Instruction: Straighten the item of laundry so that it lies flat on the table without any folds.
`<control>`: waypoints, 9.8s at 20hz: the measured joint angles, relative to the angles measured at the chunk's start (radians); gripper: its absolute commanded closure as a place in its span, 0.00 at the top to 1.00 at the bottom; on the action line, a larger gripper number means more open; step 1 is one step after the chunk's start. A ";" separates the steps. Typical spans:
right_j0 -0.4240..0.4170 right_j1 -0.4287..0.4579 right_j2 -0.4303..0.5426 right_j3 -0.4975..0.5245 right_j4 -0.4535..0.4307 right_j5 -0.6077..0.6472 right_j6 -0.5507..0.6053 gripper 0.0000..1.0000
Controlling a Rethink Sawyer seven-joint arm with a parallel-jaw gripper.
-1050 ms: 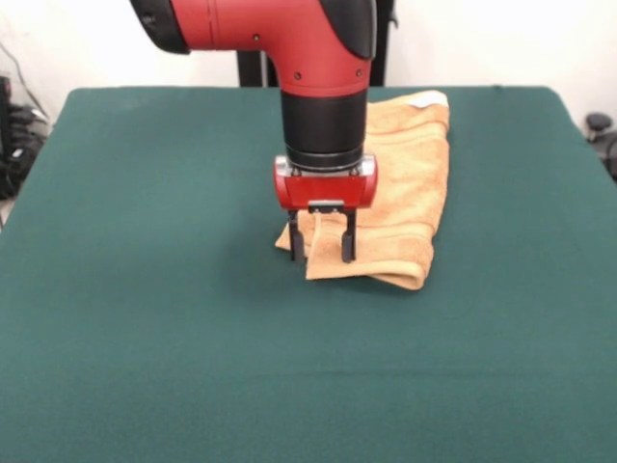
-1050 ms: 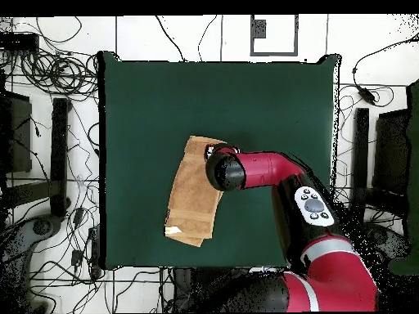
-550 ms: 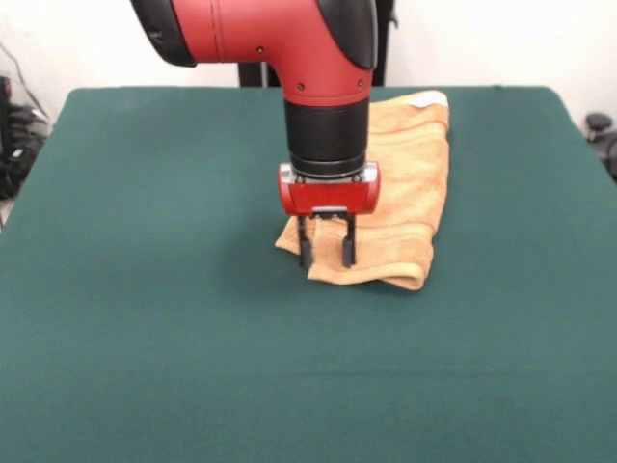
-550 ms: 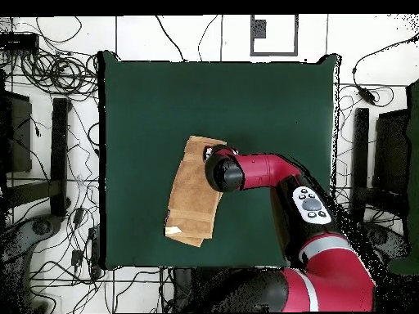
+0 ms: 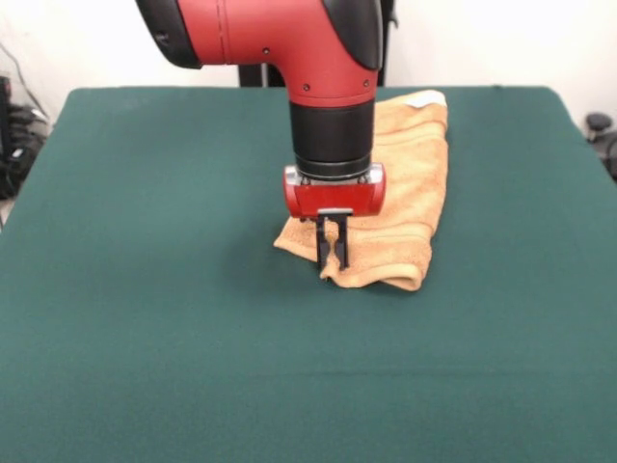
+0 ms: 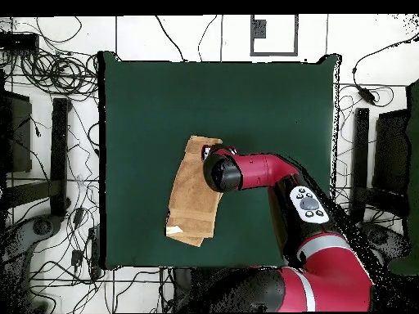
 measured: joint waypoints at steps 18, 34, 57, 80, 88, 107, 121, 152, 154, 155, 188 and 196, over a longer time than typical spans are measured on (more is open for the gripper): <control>0.013 -0.006 -0.010 0.001 0.000 -0.003 0.000 0.00; 0.015 -0.086 -0.011 0.056 0.007 -0.003 0.000 0.00; 0.100 -0.160 -0.028 0.068 0.086 0.049 0.000 0.00; 0.160 -0.199 -0.070 0.069 0.154 0.096 0.000 0.00; 0.193 -0.199 -0.108 0.068 0.173 0.096 0.000 0.00; 0.411 -0.203 -0.253 0.063 0.353 0.098 0.000 0.00; 0.414 -0.188 -0.298 0.043 0.413 0.109 0.000 0.00; 0.480 -0.108 -0.375 -0.021 0.502 0.109 0.000 0.00; 0.480 -0.108 -0.375 -0.021 0.502 0.109 0.000 0.00; 0.480 -0.108 -0.375 -0.021 0.502 0.109 0.000 0.00; 0.593 -0.049 -0.381 -0.037 0.664 0.108 0.000 0.00; 0.593 -0.024 -0.381 -0.037 0.667 0.081 0.000 0.00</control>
